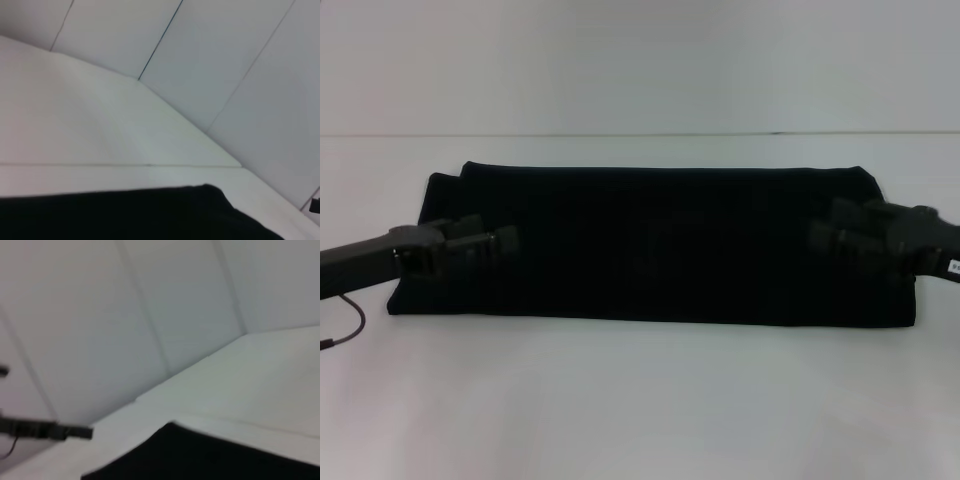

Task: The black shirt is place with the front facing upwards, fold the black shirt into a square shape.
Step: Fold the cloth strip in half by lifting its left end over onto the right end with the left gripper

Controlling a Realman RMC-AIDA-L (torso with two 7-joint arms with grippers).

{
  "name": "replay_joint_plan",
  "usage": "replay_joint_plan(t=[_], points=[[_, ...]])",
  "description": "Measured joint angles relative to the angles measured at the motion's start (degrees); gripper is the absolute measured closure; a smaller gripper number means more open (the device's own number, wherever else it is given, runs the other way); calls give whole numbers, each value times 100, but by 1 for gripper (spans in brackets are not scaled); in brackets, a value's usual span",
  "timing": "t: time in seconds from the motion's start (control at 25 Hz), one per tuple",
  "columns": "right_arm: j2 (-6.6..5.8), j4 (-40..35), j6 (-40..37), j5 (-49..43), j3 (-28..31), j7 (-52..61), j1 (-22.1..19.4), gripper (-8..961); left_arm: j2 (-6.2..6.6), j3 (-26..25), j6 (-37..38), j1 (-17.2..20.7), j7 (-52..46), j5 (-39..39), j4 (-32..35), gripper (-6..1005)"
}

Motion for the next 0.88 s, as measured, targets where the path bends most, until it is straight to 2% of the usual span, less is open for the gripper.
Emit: replay_joint_plan(t=[0.12,0.28,0.56,0.88], points=[[-64,-13,-95,-171,-296,-75,103,376,34,50,5,18,-201,147,-56,106],[-129,-25,-234,-485,-747,-116,306,235,130,261,80,18,-908,540,-53,107],[-149,-34,-46,-520,-762,94,525,9,293,305,111,19,-2354,759,-109,108],[-163,-35,-33,-543,-813,136,662,9,485,310,-249,-27,-3658,1110,-239,108]])
